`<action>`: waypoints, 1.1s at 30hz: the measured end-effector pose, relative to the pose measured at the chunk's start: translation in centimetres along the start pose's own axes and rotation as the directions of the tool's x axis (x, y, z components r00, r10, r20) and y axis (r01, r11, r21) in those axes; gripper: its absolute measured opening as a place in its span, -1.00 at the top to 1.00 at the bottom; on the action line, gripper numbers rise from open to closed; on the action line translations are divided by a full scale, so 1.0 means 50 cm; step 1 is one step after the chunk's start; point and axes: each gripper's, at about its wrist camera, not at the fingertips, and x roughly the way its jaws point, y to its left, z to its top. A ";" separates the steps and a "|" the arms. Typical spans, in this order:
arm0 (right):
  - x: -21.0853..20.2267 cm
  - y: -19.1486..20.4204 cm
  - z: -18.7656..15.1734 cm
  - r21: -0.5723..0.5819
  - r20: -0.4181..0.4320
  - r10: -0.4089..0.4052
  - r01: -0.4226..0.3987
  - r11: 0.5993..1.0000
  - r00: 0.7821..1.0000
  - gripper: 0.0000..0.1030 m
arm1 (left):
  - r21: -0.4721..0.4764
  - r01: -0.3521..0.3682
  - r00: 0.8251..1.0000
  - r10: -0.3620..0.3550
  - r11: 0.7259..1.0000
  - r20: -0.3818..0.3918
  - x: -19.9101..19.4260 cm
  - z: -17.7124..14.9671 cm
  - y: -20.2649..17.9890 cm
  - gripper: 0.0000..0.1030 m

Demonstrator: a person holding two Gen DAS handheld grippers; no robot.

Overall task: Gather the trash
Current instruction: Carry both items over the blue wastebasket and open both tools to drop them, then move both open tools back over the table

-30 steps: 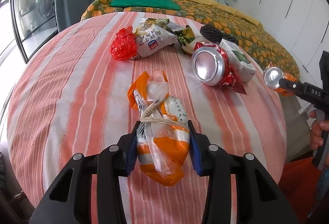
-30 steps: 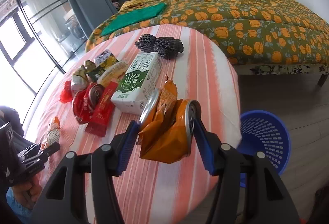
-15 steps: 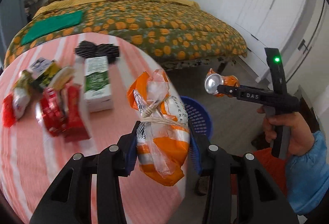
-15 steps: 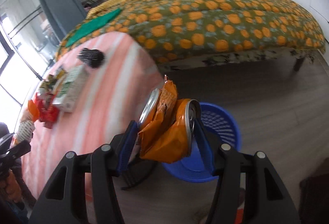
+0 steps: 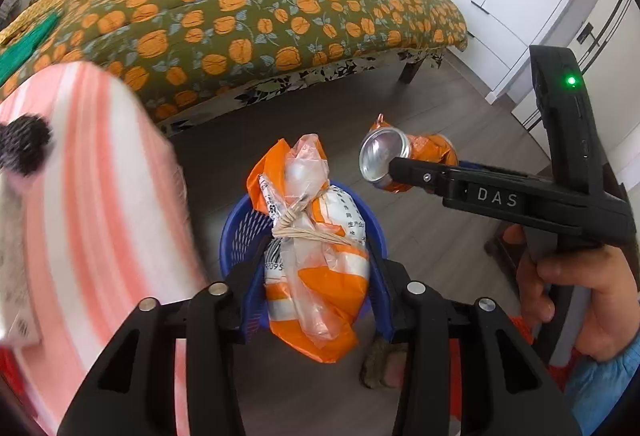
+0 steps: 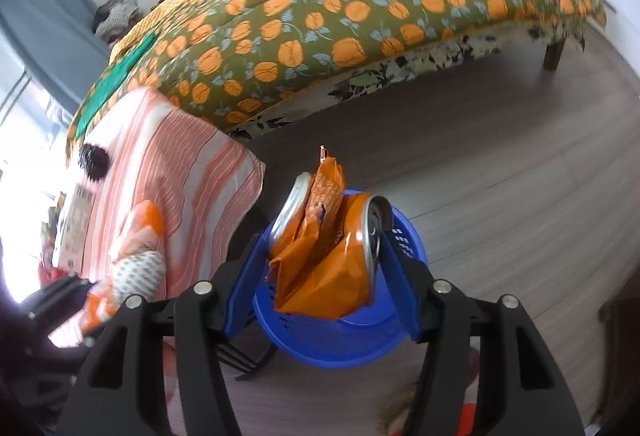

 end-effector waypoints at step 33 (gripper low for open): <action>-0.010 0.530 -0.280 -0.626 0.109 0.200 -0.089 0.775 0.974 -0.66 | -0.464 -0.386 0.878 0.471 0.798 0.080 -0.359 -0.468 0.392 -0.71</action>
